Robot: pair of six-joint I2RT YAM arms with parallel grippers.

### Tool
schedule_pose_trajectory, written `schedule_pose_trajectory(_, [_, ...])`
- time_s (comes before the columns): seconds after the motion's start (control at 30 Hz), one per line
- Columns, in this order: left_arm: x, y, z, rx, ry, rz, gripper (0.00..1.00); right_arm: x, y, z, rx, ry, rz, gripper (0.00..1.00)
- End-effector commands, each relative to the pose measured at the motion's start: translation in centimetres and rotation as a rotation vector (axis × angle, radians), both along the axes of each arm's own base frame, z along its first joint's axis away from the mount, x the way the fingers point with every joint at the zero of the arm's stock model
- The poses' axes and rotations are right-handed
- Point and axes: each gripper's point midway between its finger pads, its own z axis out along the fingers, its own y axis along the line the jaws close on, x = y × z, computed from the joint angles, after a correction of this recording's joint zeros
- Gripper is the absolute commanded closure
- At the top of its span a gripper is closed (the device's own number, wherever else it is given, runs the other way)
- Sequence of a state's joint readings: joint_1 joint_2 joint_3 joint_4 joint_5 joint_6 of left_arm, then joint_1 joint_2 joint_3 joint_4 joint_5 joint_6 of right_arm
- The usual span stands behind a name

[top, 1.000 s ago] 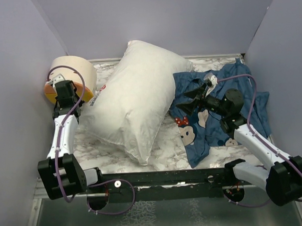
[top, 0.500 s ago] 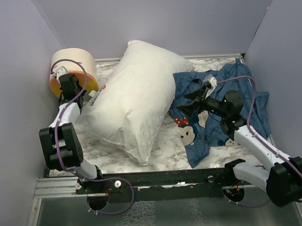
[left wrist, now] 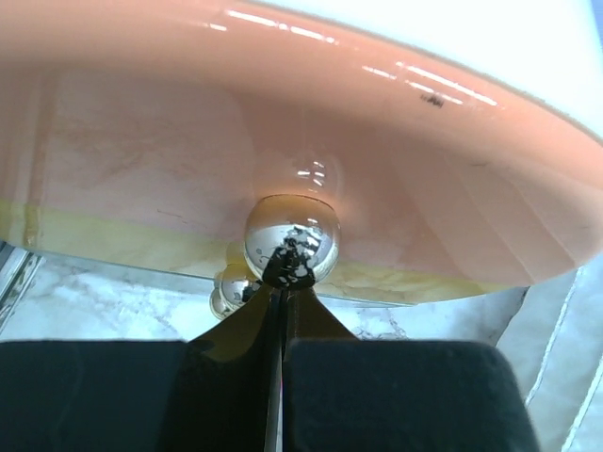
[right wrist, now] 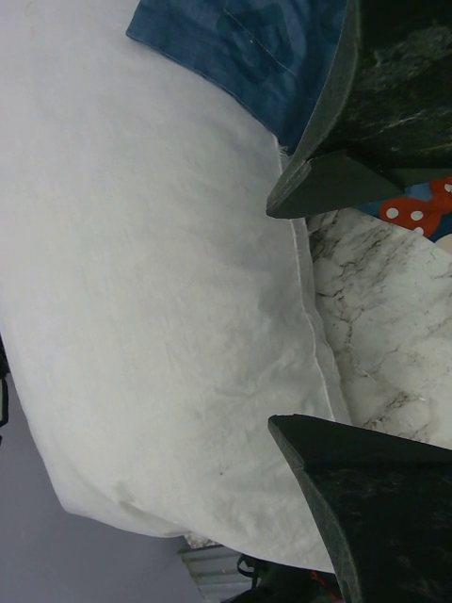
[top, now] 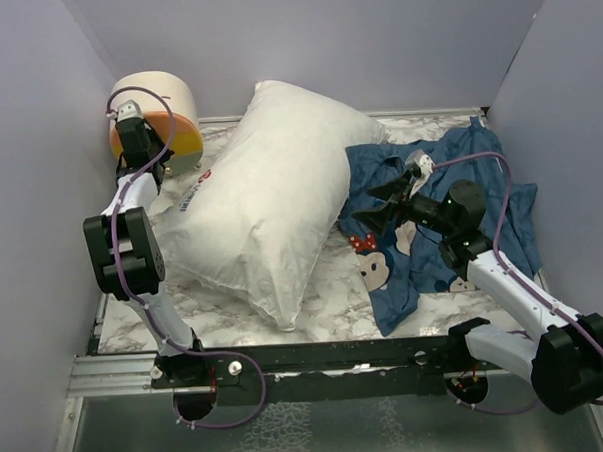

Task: Put the pillow into the pillowcase
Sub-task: Move the distractor to the corner of the board, then adjust the pillow at the center of the board.

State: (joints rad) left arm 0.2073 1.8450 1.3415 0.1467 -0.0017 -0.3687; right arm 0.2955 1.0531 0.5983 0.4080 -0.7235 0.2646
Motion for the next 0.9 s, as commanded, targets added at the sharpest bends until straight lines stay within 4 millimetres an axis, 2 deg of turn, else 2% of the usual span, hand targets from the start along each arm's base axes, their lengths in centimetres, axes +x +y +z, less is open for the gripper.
schedule_pose_trajectory(0.0, [2.0, -0.6, 2.8, 0.000, -0.077, -0.073, 1.00, 0.0, 0.0, -0.2, -0.015, -0.006, -0.007, 0.15])
schedule_pose_trajectory(0.07, [1.7, -0.8, 3.9, -0.022, -0.094, -0.063, 1.00, -0.1, 0.0, -0.3, -0.017, -0.008, -0.004, 0.15])
schedule_pose_trajectory(0.13, [0.4, -1.2, 5.3, -0.046, -0.117, -0.049, 1.00, -0.1, -0.1, -0.3, -0.022, -0.008, -0.006, 0.15])
schedule_pose_trajectory(0.17, [-0.5, -1.6, 6.2, -0.054, -0.136, -0.055, 0.94, -0.1, -0.1, -0.2, -0.023, -0.014, -0.005, 0.15])
schedule_pose_trajectory(0.27, [-3.5, -3.4, 9.0, -0.085, -0.203, -0.105, 0.60, -0.3, -0.1, -0.2, -0.023, -0.014, 0.001, 0.15])
schedule_pose_trajectory(0.33, [-5.2, -5.0, 10.7, -0.107, -0.219, -0.171, 0.42, -0.5, 0.0, -0.4, -0.019, -0.009, 0.008, 0.15])
schedule_pose_trajectory(0.4, [-6.9, -7.8, 12.5, -0.144, -0.241, -0.284, 0.32, -0.6, 0.1, -0.7, -0.014, 0.000, 0.015, 0.15])
schedule_pose_trajectory(0.5, [-9.7, -13.5, 14.2, -0.144, -0.217, -0.464, 0.24, -0.6, 0.1, -1.1, -0.011, 0.013, 0.016, 0.15])
schedule_pose_trajectory(0.6, [-12.2, -19.2, 14.2, -0.036, -0.151, -0.587, 0.12, -0.7, 0.1, -1.2, -0.012, 0.015, 0.013, 0.15])
schedule_pose_trajectory(0.67, [-13.5, -22.0, 13.9, 0.062, -0.105, -0.624, 0.07, -0.8, 0.0, -1.2, -0.011, 0.016, 0.009, 0.15])
schedule_pose_trajectory(0.77, [-15.1, -24.6, 12.0, 0.183, 0.014, -0.668, 0.05, -0.8, -0.1, -1.2, -0.013, 0.021, 0.004, 0.15])
schedule_pose_trajectory(0.8, [-15.8, -25.3, 10.6, 0.214, 0.073, -0.685, 0.04, -0.8, -0.1, -1.3, -0.015, 0.025, 0.003, 0.15])
schedule_pose_trajectory(0.83, [-16.1, -26.0, 10.5, 0.243, 0.096, -0.697, 0.04, -0.8, -0.1, -1.3, -0.016, 0.027, 0.002, 0.15])
schedule_pose_trajectory(0.87, [-16.6, -26.6, 9.6, 0.278, 0.140, -0.705, 0.03, -0.8, -0.1, -1.3, -0.018, 0.027, 0.001, 0.15])
